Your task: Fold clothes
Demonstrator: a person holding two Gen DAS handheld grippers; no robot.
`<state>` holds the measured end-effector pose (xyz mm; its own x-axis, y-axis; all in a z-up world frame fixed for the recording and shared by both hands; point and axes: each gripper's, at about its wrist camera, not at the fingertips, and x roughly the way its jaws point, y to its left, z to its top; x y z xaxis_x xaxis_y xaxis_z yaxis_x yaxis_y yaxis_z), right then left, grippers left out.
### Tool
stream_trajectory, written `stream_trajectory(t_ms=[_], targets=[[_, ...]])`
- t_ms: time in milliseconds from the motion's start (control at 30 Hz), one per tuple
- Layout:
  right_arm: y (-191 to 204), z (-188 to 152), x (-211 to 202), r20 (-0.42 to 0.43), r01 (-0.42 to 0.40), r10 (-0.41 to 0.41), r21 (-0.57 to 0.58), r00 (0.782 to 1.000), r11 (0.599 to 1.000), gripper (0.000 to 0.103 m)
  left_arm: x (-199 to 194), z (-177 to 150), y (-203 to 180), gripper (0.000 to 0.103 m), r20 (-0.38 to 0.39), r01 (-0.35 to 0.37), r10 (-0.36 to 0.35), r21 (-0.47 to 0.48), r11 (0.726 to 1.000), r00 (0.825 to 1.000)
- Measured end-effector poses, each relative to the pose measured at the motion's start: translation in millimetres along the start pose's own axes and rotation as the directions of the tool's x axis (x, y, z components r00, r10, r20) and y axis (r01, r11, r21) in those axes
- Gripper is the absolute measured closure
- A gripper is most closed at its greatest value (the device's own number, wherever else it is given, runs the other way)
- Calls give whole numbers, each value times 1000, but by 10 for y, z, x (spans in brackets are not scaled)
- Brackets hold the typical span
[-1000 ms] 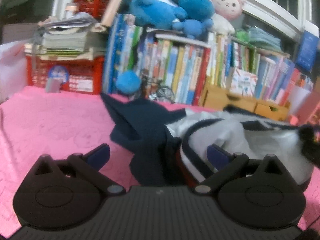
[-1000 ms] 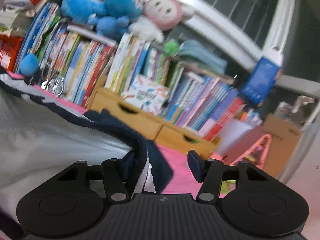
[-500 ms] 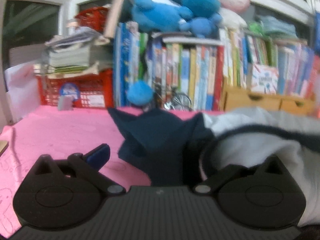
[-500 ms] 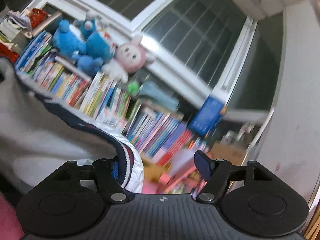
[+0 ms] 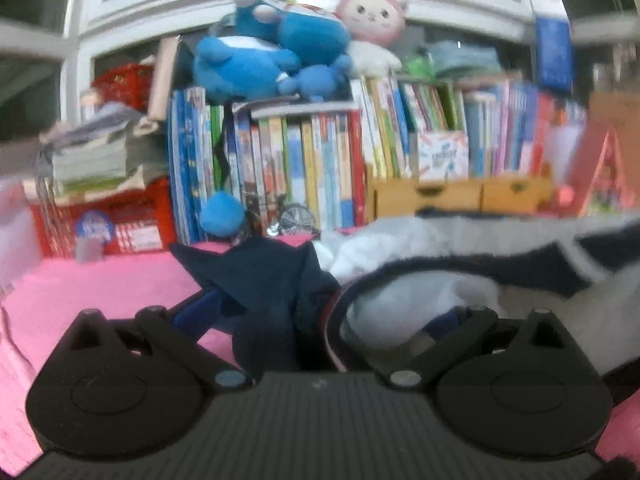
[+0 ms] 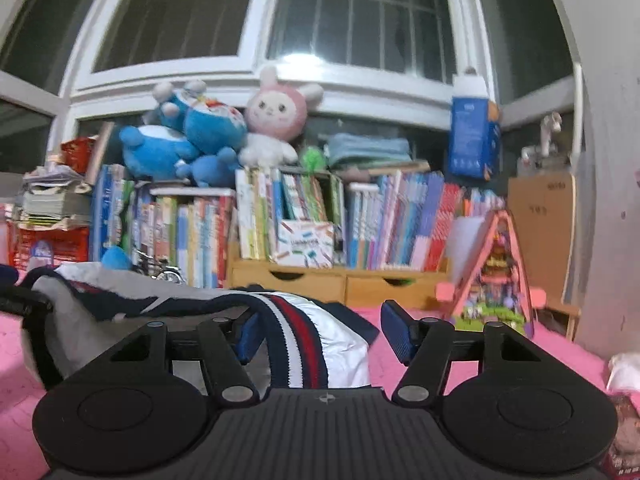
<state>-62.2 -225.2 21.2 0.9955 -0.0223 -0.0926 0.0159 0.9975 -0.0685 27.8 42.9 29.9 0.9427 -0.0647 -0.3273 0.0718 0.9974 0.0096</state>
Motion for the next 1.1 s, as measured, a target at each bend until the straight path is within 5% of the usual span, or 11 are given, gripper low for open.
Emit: stream_trajectory(t_ms=[167, 233, 300, 400, 467, 567, 667, 800, 900, 1033, 1100], targets=[[123, -12, -232, -2, -192, 192, -1, 981, 981, 41, -218, 14, 274, 0, 20, 99, -97, -87, 991, 995], [182, 22, -239, -27, -348, 352, 86, 936, 933, 41, -258, 7, 342, 0, 37, 131, -128, -113, 985, 991], [267, 50, -210, -46, -496, 510, 180, 859, 850, 42, -237, 9, 403, 0, 46, 151, -145, -163, 975, 988], [660, 9, -24, -120, -558, 579, 171, 806, 812, 55, -71, 31, 423, 0, 12, 124, -125, -216, 969, 992], [915, -22, 169, -172, -547, 573, 176, 802, 819, 70, 37, 22, 385, 0, -17, 115, -121, -206, 972, 992], [1132, -91, 510, -238, -500, 553, 248, 799, 830, 79, 115, -42, 273, 0, -41, 73, -79, -122, 990, 996], [1215, -127, 685, -266, -424, 481, 246, 835, 872, 83, 152, -143, 138, 6, -35, 3, -3, 15, 1000, 999], [1304, -192, 772, -280, -359, 393, 166, 876, 918, 83, 252, -171, 119, 31, -40, -23, 23, 8, 1000, 999], [1331, -218, 800, -285, -353, 386, 159, 878, 922, 83, 367, -130, 98, 50, -50, -25, 23, -47, 999, 998], [1360, -214, 824, -292, -349, 376, 143, 880, 926, 83, 509, -108, -55, 74, -73, -62, 61, -9, 998, 995], [1380, -196, 833, -298, -333, 352, 115, 887, 936, 84, 454, -77, -44, 76, -48, -68, 67, -15, 998, 997]])
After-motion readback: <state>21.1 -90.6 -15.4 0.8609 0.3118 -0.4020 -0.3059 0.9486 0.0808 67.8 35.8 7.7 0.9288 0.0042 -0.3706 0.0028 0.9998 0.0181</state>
